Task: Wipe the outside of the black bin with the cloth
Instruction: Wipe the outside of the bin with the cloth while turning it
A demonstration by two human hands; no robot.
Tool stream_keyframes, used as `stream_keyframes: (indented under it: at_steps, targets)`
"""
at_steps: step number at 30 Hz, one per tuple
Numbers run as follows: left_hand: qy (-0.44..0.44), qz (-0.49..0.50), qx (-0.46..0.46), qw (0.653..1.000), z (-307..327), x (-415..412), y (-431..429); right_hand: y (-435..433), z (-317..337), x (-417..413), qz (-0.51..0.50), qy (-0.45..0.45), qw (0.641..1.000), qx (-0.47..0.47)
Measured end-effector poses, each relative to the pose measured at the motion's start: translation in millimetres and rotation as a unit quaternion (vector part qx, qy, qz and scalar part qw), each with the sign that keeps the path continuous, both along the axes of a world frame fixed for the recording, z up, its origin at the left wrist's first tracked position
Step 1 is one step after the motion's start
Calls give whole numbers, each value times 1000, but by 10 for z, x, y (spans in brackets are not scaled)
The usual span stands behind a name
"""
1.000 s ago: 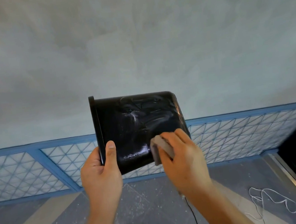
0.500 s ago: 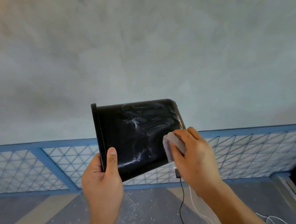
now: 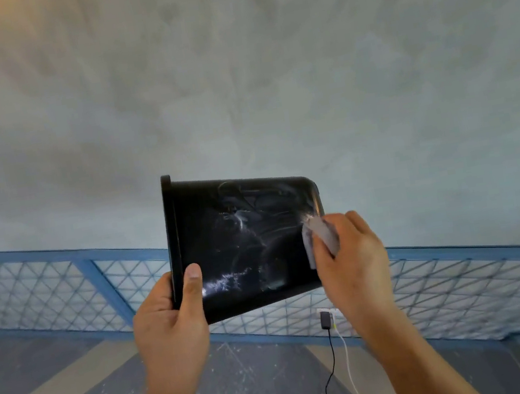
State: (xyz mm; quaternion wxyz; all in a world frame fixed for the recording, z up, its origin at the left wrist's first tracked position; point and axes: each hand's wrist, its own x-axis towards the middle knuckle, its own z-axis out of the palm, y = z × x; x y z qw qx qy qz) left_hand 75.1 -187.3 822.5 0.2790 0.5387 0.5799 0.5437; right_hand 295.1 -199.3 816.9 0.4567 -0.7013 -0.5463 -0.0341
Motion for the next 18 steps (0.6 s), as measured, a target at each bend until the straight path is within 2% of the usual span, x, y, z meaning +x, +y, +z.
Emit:
stream_keyframes:
  at_steps: [2, 7, 13, 15, 18]
  targets:
    - [-6, -14, 1, 1000, 4, 4, 45, 177, 92, -162, 3, 0, 1000, 12]
    - [-8, -19, 17, 1000, -34, -200, 332, 284, -16, -832, 99, -54, 994, 15]
    - [6, -23, 5, 1000, -36, -568, 752, 755, -50, -747, 17, 2, 999, 30]
    - [-5, -24, 4, 1000, -57, -654, 886, 961, 65, -933, 10, -17, 999, 42]
    - [-12, -15, 5, 1000, -63, -767, 1033, 1024, 46, -1374, 68, -77, 994, 33]
